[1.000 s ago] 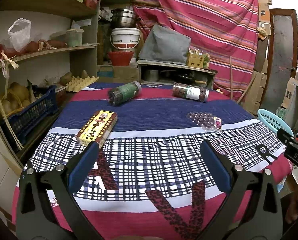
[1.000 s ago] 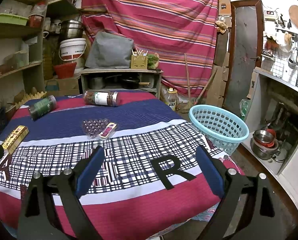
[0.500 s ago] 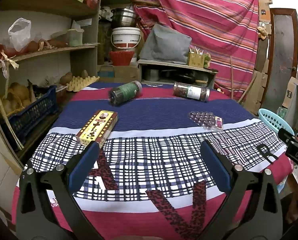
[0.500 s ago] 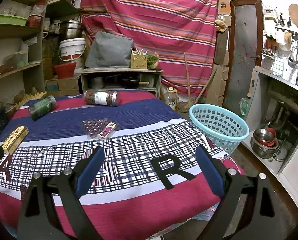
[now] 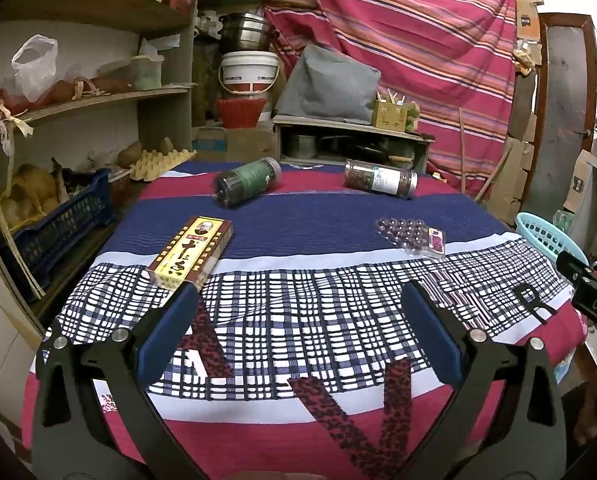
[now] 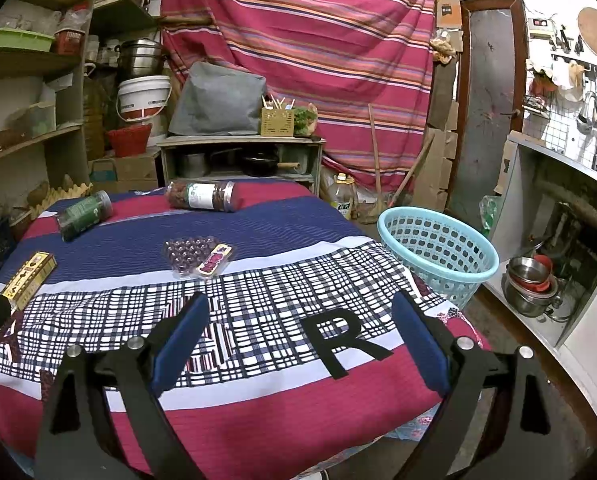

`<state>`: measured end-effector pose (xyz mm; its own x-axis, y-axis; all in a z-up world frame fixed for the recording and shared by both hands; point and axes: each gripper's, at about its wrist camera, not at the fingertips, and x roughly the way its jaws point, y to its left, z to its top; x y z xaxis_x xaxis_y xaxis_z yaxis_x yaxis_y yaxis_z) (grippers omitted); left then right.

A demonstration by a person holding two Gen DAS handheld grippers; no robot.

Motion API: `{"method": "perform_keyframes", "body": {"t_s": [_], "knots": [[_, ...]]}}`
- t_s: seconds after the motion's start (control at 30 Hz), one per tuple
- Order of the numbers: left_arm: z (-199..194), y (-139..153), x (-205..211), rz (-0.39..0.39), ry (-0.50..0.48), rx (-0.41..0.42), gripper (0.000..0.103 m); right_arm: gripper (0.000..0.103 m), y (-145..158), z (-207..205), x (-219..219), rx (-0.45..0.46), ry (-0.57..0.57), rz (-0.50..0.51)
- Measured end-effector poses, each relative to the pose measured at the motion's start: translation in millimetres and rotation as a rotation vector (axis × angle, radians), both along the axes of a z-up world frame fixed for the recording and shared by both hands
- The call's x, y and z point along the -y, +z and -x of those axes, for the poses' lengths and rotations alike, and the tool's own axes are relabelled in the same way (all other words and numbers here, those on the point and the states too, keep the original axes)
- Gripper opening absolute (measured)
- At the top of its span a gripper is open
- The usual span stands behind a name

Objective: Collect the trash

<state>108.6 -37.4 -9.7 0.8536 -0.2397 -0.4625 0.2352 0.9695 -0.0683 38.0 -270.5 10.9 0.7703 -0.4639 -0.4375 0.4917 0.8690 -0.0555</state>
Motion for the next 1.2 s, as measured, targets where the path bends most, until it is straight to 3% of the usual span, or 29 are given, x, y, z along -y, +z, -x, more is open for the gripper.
{"method": "perform_keyframes", "body": {"t_s": [1.2], "knots": [[-0.5,2.2,-3.8,0.010,0.009,0.005,0.098,0.091,-0.3,-0.9,-1.6,0.000,-0.002,0.001]]}}
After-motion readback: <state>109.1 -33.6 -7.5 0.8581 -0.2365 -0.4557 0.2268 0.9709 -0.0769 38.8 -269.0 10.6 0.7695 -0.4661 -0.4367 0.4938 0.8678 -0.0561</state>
